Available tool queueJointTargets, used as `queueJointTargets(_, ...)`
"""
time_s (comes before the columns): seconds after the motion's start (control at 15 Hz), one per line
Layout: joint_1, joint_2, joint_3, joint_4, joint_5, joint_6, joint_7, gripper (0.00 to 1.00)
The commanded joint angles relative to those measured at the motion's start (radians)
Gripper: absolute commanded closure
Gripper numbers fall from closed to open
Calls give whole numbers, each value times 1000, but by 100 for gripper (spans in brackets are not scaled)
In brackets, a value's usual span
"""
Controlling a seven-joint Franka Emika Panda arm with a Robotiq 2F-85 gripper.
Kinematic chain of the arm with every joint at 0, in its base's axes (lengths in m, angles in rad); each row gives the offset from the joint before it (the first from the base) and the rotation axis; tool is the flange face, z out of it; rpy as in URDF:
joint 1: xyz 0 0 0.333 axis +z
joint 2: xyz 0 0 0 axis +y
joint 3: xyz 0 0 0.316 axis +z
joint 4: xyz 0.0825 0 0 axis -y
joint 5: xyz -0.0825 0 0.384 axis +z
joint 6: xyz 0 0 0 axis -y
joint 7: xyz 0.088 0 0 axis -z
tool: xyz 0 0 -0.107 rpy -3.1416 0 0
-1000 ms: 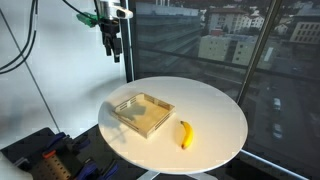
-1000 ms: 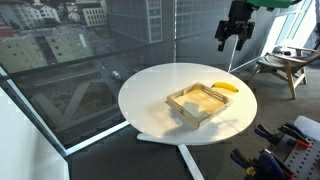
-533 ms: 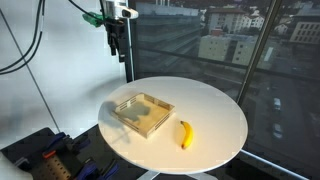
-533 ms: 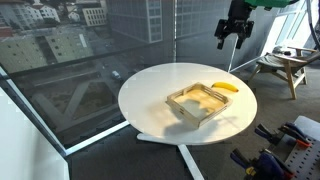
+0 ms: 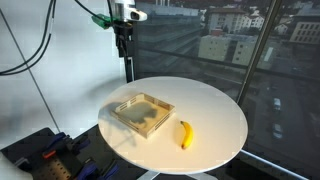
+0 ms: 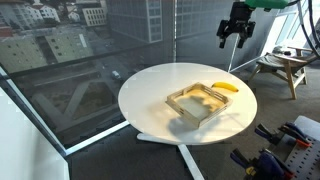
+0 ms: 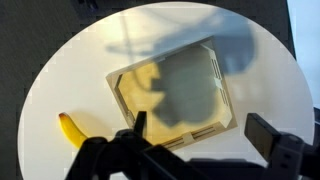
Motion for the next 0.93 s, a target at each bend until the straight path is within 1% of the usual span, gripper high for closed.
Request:
queueJointTargets(0.0, -13, 31, -13, 41, -22, 0, 12, 0)
queueJointTargets(0.87, -50, 84, -62, 81, -36, 9, 27, 0)
